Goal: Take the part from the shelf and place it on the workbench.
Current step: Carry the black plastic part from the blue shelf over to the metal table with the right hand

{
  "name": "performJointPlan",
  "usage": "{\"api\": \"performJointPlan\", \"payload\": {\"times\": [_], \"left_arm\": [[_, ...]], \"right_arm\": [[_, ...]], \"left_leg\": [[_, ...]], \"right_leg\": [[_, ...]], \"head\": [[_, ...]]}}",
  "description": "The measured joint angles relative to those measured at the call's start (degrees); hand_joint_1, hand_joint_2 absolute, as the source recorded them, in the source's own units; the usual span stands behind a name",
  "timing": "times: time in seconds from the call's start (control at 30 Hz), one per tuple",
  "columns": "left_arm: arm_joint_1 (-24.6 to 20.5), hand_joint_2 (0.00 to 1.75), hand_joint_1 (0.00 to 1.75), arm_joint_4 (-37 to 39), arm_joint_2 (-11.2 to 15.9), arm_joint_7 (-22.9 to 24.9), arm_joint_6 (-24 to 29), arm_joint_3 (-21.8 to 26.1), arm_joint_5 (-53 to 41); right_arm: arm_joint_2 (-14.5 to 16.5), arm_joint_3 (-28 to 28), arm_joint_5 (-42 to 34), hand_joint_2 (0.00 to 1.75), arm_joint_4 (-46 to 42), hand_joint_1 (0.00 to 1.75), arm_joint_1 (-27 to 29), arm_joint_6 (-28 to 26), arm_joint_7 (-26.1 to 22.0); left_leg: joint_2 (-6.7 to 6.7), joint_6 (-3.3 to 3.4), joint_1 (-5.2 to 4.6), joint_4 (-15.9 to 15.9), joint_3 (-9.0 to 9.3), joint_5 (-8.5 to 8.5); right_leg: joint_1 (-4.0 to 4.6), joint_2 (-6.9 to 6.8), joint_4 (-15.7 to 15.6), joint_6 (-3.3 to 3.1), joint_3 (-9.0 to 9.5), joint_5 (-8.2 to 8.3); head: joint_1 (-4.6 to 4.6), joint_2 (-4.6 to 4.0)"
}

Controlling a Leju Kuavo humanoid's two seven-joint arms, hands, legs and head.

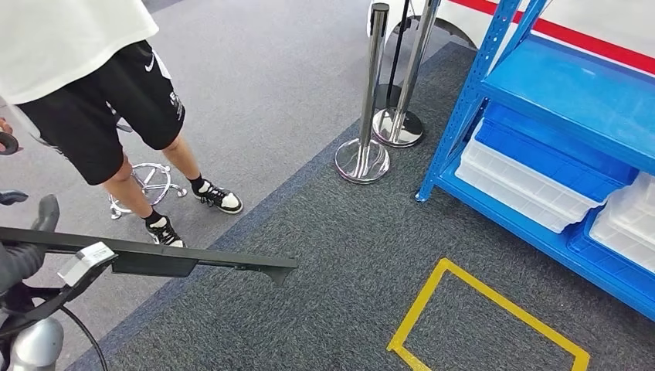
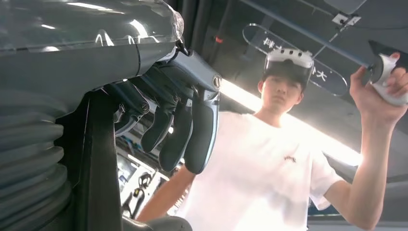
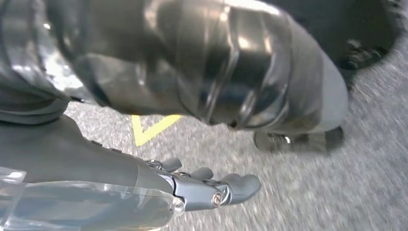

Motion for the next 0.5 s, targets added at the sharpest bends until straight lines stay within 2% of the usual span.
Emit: {"api": "performJointPlan", "payload": {"times": [0.07, 0.1, 0.13, 0.17, 0.2, 0.23, 0.3, 0.33, 0.37, 0.43, 0.47, 0.5], "left_arm": [[0.05, 1.75, 1.75, -0.17, 0.2, 0.48, 0.0, -0.02, -0.17], [0.06, 1.75, 1.75, -0.2, 0.27, 0.99, 0.0, -0.05, -0.36], [0.14, 1.75, 1.75, -0.2, 0.36, 1.5, 0.0, -0.09, -0.54], [0.24, 1.75, 1.75, -0.2, 0.49, 1.81, 0.0, -0.12, -0.69], [0.34, 1.75, 1.75, -0.23, 0.62, 1.88, 0.0, -0.15, -0.78], [0.42, 1.75, 1.75, -0.28, 0.73, 1.71, 0.0, -0.16, -0.83], [0.46, 1.75, 1.75, -0.46, 0.85, 1.29, 0.0, -0.16, -0.91], [0.47, 1.75, 1.75, -0.56, 0.87, 1.18, 0.0, -0.16, -0.93], [0.49, 1.75, 1.75, -0.65, 0.9, 1.15, 0.0, -0.16, -0.97], [0.58, 1.75, 1.75, -0.8, 1.0, 1.23, 0.0, -0.16, -1.05], [0.63, 1.75, 1.75, -0.89, 1.05, 1.38, 0.0, -0.16, -1.13], [0.59, 1.75, 1.75, -1.03, 1.08, 1.57, 0.0, -0.17, -1.19]], "right_arm": [[0.04, 0.1, 0.02, 0.0, -0.6, 0.0, -0.05, 0.11, 0.05], [0.05, 0.16, 0.04, 0.0, -0.81, 0.0, -0.05, 0.05, 0.1], [0.06, 0.22, 0.07, 0.0, -0.97, 0.0, -0.06, -0.03, 0.15], [0.08, 0.3, 0.11, 0.0, -1.09, 0.0, -0.07, -0.09, 0.19], [0.11, 0.36, 0.15, 0.0, -1.2, 0.0, -0.09, -0.12, 0.23], [0.17, 0.4, 0.18, 0.0, -1.29, 0.0, -0.13, -0.12, 0.24], [0.35, 0.49, 0.25, 0.0, -1.45, 0.0, -0.2, -0.09, 0.28], [0.43, 0.54, 0.29, 0.0, -1.51, 0.0, -0.25, -0.08, 0.32], [0.48, 0.61, 0.33, 0.0, -1.57, 0.0, -0.33, -0.07, 0.36], [0.52, 0.75, 0.43, 0.0, -1.68, 0.0, -0.61, -0.03, 0.45], [0.53, 0.81, 0.49, 0.0, -1.75, 0.0, -0.73, -0.02, 0.5], [0.55, 0.85, 0.54, 0.0, -1.82, 0.0, -0.78, 0.01, 0.52]], "left_leg": [[3.55, -0.44, 0.16, 6.08, -2.77, -3.34], [4.33, -0.66, 0.38, 10.0, -4.6, -5.05], [4.66, -0.86, 0.55, 13.03, -6.02, -6.0], [4.82, -0.99, 0.65, 14.3, -6.62, -5.99], [5.03, -1.06, 0.69, 13.32, -6.08, -4.93], [5.53, -0.99, 0.69, 10.09, -4.36, -3.08], [7.98, -0.46, 0.3, 2.22, -0.21, -0.27], [8.82, -0.05, 0.02, -0.28, 1.07, 0.35], [9.24, 0.31, -0.25, -1.27, 1.49, 0.33], [7.96, 0.92, -0.42, -1.48, 1.33, 0.56], [7.37, 1.22, -0.31, -1.77, 1.39, 0.75], [6.73, 1.56, -0.17, -2.08, 1.46, 0.97]], "right_leg": [[0.19, -1.41, -0.35, -0.52, 0.17, 0.15], [0.36, -2.15, -0.32, -0.63, 0.18, 0.11], [0.49, -2.89, -0.27, -0.67, 0.19, 0.04], [0.57, -3.62, -0.21, -0.66, 0.22, -0.07], [0.6, -4.35, -0.14, -0.62, 0.29, -0.2], [0.62, -5.05, -0.06, -0.51, 0.44, -0.4], [0.81, -6.34, 0.09, -0.12, 0.81, -0.84], [0.96, -6.86, 0.14, 0.14, 0.95, -1.02], [1.1, -7.36, 0.13, 0.38, 1.05, -1.14], [1.2, -8.41, -0.05, 0.88, 1.3, -1.23], [1.09, -8.28, 0.08, 1.17, 1.42, -1.51], [0.97, -7.28, 0.91, 1.41, 1.17, -2.29]], "head": [[-0.01, 0.0], [-0.01, 0.0], [-0.01, 0.0], [-0.01, 0.0], [-0.01, 0.0], [-0.01, 0.0], [-0.01, 0.0], [-0.01, 0.0], [-0.01, 0.0], [-0.01, 0.0], [0.0, 0.0], [0.0, 0.0]]}}
